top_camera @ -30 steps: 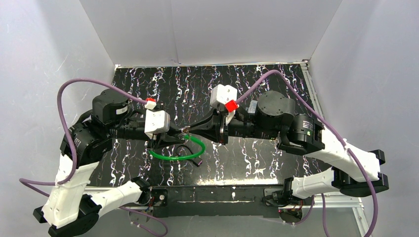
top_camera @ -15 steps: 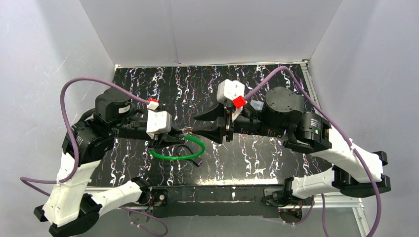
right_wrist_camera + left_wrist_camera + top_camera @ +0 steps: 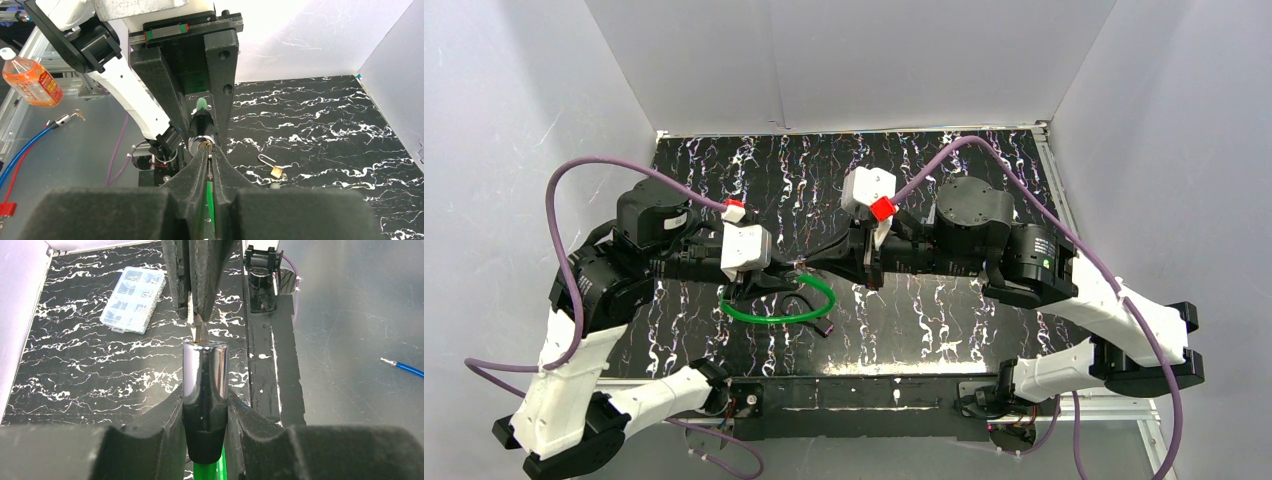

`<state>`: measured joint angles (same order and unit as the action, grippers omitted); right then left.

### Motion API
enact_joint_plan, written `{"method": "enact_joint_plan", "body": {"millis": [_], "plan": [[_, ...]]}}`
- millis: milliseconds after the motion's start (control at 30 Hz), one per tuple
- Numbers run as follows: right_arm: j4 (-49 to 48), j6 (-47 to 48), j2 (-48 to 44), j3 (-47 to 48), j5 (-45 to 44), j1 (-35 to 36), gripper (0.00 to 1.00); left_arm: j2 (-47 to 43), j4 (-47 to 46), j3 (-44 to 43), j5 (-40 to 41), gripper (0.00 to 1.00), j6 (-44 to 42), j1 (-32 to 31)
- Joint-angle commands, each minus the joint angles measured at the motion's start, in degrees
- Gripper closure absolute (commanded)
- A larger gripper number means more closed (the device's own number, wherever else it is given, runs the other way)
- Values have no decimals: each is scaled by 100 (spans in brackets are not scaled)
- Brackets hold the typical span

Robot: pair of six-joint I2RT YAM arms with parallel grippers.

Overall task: Unlock with the key
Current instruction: Unlock the lock.

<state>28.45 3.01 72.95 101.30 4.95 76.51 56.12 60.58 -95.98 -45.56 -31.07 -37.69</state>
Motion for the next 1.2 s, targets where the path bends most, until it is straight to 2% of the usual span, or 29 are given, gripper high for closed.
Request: {"method": "enact_joint_plan", "body": {"millis": [0, 33, 600, 767, 933, 1167], "plan": [[119, -36, 90, 338, 82, -51, 92, -92, -102, -91, -150, 100, -58, -19], [126, -29, 105, 339, 92, -56, 99, -92, -107, -91, -147, 100, -57, -17], [-549, -251, -9, -873, 331, -51, 99, -28, -397, -409, -4, 100, 67, -17], [-1033, -822, -73, -1396, 184, -56, 99, -95, -660, -385, 342, 100, -135, -14], [-1815, -1533, -291, -2055, -35, -78, 99, -324, -1042, 26, 952, 100, -621, -19], [-1949, -2283, -337, -2259, -118, -249, 99, -584, -1519, 462, 1502, 100, -1334, -19]]}}
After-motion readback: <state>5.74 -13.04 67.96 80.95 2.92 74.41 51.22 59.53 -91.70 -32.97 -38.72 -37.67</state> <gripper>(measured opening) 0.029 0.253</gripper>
